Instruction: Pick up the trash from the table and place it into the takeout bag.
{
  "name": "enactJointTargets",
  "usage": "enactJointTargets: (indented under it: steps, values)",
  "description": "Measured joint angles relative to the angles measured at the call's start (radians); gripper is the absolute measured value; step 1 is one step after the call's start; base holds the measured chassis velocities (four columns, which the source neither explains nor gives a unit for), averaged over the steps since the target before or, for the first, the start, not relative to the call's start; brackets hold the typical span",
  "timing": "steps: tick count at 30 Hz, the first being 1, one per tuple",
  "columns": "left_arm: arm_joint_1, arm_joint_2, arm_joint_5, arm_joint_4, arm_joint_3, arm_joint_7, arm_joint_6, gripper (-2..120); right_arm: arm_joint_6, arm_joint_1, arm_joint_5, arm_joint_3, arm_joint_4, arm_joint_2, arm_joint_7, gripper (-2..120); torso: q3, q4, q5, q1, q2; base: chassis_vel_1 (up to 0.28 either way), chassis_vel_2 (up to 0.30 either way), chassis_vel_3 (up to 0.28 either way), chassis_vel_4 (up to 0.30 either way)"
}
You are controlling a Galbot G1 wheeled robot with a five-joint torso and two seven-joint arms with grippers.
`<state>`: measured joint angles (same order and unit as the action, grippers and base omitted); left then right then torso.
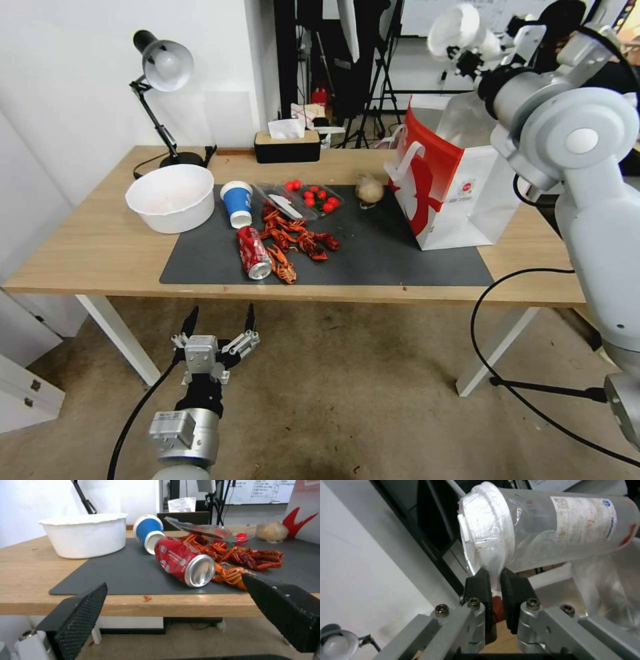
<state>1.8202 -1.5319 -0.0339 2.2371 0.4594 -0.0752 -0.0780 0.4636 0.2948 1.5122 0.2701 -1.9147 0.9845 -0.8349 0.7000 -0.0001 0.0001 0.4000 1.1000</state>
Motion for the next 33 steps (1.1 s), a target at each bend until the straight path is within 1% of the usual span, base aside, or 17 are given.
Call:
enactJointTargets:
  steps: [5,9,10,13,14,16,18,19,21,22,24,25,27,28,29,30,33]
  values:
    - [0.003,-0.002,0.004,0.001,-0.003,0.000,-0.003,100,-0.009,0.026,0.024,0.020,0.004,0.007,-0.014,7,0.000,0.0001,0.0000,0.000,0.000,0.000,0.000,0.000,0.000]
    - [0.008,-0.003,0.008,0.003,-0.004,0.001,-0.009,100,-0.022,0.048,0.025,0.036,0.009,0.012,-0.014,24,0.000,0.0001,0.0000,0.000,0.000,0.000,0.000,0.000,0.000]
    - [0.008,-0.003,0.008,0.003,-0.004,0.001,-0.009,100,-0.022,0.048,0.025,0.036,0.009,0.012,-0.014,24,0.000,0.0001,0.0000,0.000,0.000,0.000,0.000,0.000,0.000]
    - [0.010,-0.002,0.008,0.004,-0.004,0.001,-0.013,100,-0.024,0.057,0.025,0.042,0.008,0.011,-0.014,36,0.000,0.0001,0.0000,0.000,0.000,0.000,0.000,0.000,0.000]
    - [0.010,-0.002,0.008,0.004,-0.004,0.001,-0.013,100,-0.024,0.057,0.025,0.042,0.008,0.011,-0.014,36,0.000,0.0001,0.0000,0.000,0.000,0.000,0.000,0.000,0.000]
    - [0.012,-0.002,0.009,0.006,-0.004,0.001,-0.015,100,-0.024,0.065,0.025,0.048,0.003,0.009,-0.014,49,0.000,0.0002,-0.0002,0.000,0.000,0.000,0.000,0.000,0.000]
    - [0.012,-0.001,0.009,0.008,-0.004,0.001,-0.015,100,-0.023,0.075,0.025,0.051,0.000,0.008,-0.014,57,0.000,0.0001,0.0000,0.000,0.000,0.000,0.000,0.000,0.000]
    - [0.012,-0.001,0.009,0.008,-0.004,0.001,-0.015,100,-0.023,0.075,0.025,0.051,0.000,0.008,-0.014,57,0.000,0.0001,0.0000,0.000,0.000,0.000,0.000,0.000,0.000]
    - [0.013,-0.001,0.009,0.011,-0.004,0.001,-0.015,100,-0.021,0.083,0.026,0.055,-0.004,0.007,-0.014,65,0.000,0.0001,-0.0001,0.000,0.000,0.000,0.000,0.000,0.000]
    - [0.013,-0.001,0.009,0.011,-0.004,0.001,-0.015,100,-0.021,0.083,0.026,0.055,-0.004,0.007,-0.014,65,0.000,0.0001,-0.0001,0.000,0.000,0.000,0.000,0.000,0.000]
    - [0.014,0.001,0.009,0.014,-0.004,0.002,-0.015,100,-0.020,0.097,0.029,0.060,-0.016,0.005,-0.010,80,0.000,0.0001,-0.0001,0.000,0.000,0.000,0.000,0.000,0.000]
    - [0.014,0.001,0.009,0.014,-0.004,0.002,-0.015,100,-0.020,0.097,0.029,0.060,-0.016,0.005,-0.010,80,0.000,0.0001,-0.0001,0.000,0.000,0.000,0.000,0.000,0.000]
    - [0.014,0.002,0.008,0.018,-0.003,0.004,-0.015,100,-0.022,0.122,0.028,0.067,-0.033,0.001,0.025,89,0.000,0.0001,-0.0001,0.000,0.000,0.000,0.000,0.000,0.000]
    - [0.014,0.002,0.008,0.019,-0.003,0.004,-0.015,100,-0.024,0.144,0.013,0.068,-0.049,-0.005,0.064,93,0.000,0.0002,-0.0002,0.000,0.000,0.000,0.000,0.000,0.000]
    - [0.014,0.002,0.007,0.019,-0.003,0.004,-0.015,100,-0.024,0.172,-0.018,0.066,-0.066,-0.013,0.113,96,0.000,0.0001,0.0000,0.000,0.000,0.000,0.000,0.000,0.000]
    - [0.014,0.002,0.007,0.019,-0.003,0.004,-0.015,100,-0.024,0.172,-0.018,0.066,-0.066,-0.013,0.113,96,0.000,0.0001,0.0000,0.000,0.000,0.000,0.000,0.000,0.000]
    - [0.015,0.001,0.006,0.019,-0.003,0.006,-0.017,100,-0.035,0.243,-0.161,0.050,-0.109,-0.042,0.265,100,0.000,0.0002,0.0000,0.000,0.000,0.000,0.000,0.000,0.000]
